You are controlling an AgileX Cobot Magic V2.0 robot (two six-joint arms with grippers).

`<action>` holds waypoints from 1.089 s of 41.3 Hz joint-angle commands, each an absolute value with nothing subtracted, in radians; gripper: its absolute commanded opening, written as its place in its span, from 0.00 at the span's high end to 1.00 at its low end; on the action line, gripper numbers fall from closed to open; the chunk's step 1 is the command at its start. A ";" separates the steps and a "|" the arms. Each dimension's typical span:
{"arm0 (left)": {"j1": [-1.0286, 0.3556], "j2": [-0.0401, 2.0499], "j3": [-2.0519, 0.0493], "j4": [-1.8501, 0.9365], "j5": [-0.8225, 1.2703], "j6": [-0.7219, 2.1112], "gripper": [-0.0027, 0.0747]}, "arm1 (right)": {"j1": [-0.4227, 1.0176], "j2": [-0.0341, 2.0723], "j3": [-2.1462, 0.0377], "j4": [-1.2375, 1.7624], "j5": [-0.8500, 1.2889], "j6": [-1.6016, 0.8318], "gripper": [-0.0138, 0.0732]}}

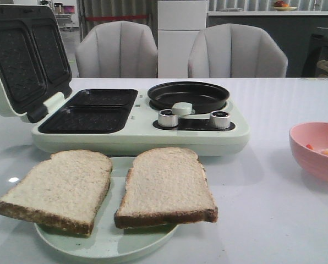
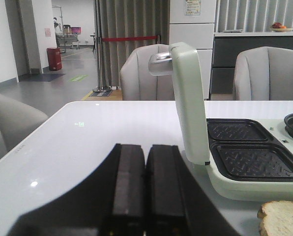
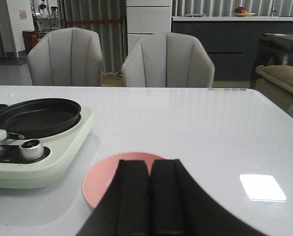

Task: Make breakfast with bread and shrimp

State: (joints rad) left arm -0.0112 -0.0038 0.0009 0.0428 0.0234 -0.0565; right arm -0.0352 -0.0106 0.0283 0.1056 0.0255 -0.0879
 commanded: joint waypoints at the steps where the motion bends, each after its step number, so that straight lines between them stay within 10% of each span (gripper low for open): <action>1: -0.007 -0.024 0.008 0.035 -0.066 -0.055 0.84 | -0.042 -0.032 0.011 0.106 -0.058 -0.092 0.79; 45: -0.007 -0.024 -0.035 0.035 -0.226 -0.055 0.84 | -0.042 -0.032 -0.084 0.109 -0.035 -0.092 0.79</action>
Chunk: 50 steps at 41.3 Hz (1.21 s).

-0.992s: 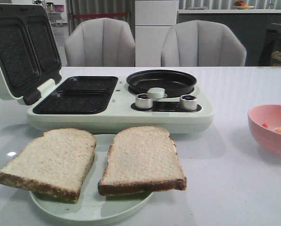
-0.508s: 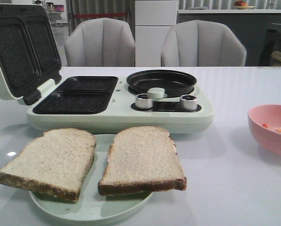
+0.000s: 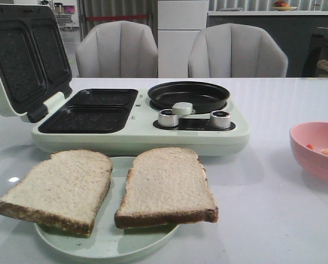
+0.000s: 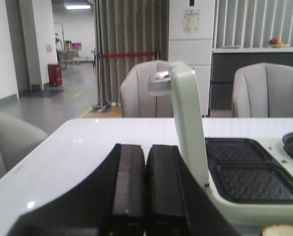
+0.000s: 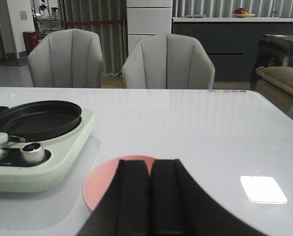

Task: Make breakfast with bread and shrimp

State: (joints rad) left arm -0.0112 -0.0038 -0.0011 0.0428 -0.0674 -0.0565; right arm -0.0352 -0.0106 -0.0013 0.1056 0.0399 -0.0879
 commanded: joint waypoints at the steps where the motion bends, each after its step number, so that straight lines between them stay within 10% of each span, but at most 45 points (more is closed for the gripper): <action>1: -0.007 -0.024 -0.055 0.035 -0.231 -0.055 0.84 | -0.042 -0.032 -0.110 0.109 -0.025 -0.092 0.79; 22: -0.007 0.168 -0.572 0.042 0.184 -0.055 0.84 | -0.042 0.238 -0.645 0.109 0.338 -0.092 0.79; 50: -0.007 0.473 -0.587 0.035 0.488 -0.055 0.83 | -0.042 0.654 -0.655 0.109 0.541 -0.092 0.79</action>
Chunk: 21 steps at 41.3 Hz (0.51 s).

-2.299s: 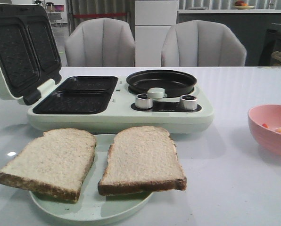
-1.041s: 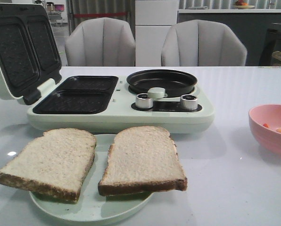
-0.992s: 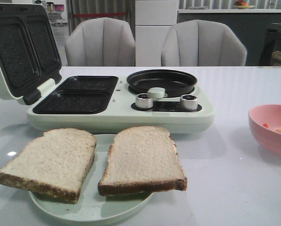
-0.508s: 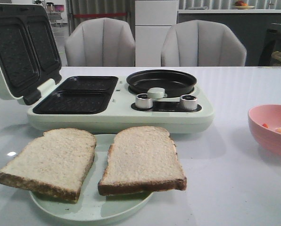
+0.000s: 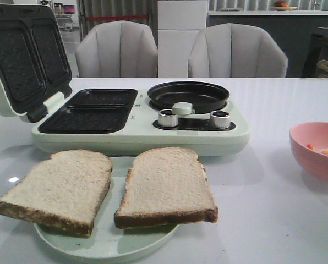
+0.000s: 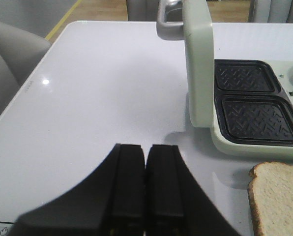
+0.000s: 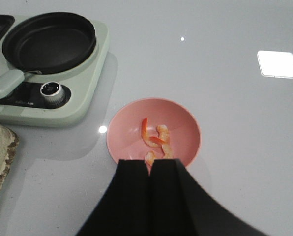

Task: Make breakfast with bread and shrimp

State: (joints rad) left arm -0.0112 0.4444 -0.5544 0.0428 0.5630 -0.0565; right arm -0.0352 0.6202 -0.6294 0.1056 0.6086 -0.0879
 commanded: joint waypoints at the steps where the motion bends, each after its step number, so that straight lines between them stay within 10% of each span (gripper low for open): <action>1: -0.007 0.479 -0.587 0.035 0.488 -0.055 0.83 | -0.042 0.665 -0.655 0.109 0.541 -0.092 0.78; 5: -0.007 0.502 -0.585 0.035 0.488 -0.055 0.75 | -0.042 0.695 -0.655 0.109 0.541 -0.092 0.70; 13: -0.007 0.527 -0.561 0.039 0.488 -0.055 0.26 | -0.042 0.716 -0.655 0.109 0.539 -0.092 0.36; 21: -0.049 0.558 -0.522 0.031 0.461 -0.007 0.23 | -0.042 0.716 -0.655 0.109 0.538 -0.092 0.28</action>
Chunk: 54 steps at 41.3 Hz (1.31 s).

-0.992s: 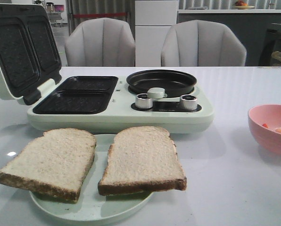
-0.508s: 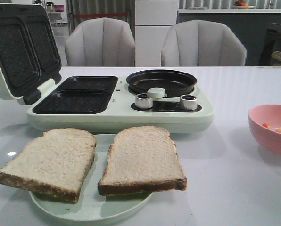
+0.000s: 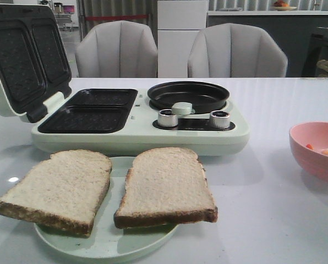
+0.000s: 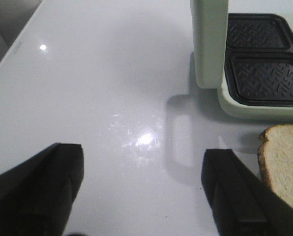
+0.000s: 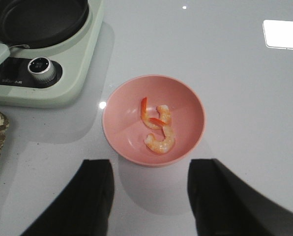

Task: Make breakfast with bread and shrimp

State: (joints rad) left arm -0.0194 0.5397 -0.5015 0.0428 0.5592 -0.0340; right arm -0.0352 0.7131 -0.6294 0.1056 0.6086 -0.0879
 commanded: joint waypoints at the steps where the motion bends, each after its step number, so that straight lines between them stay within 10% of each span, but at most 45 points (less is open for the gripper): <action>1: -0.064 0.562 -0.520 0.031 0.457 0.006 0.24 | -0.042 0.716 -0.655 0.109 0.538 -0.092 0.28; 20: -0.734 0.736 -0.427 0.333 0.465 0.223 0.30 | -0.042 0.716 -0.655 0.109 0.538 -0.092 0.28; 32: -1.094 1.039 -0.420 1.045 0.576 -0.380 0.31 | -0.042 0.716 -0.655 0.109 0.539 -0.092 0.28; 54: -1.116 1.491 -0.449 1.551 0.751 -0.773 0.31 | -0.042 0.716 -0.655 0.109 0.539 -0.092 0.28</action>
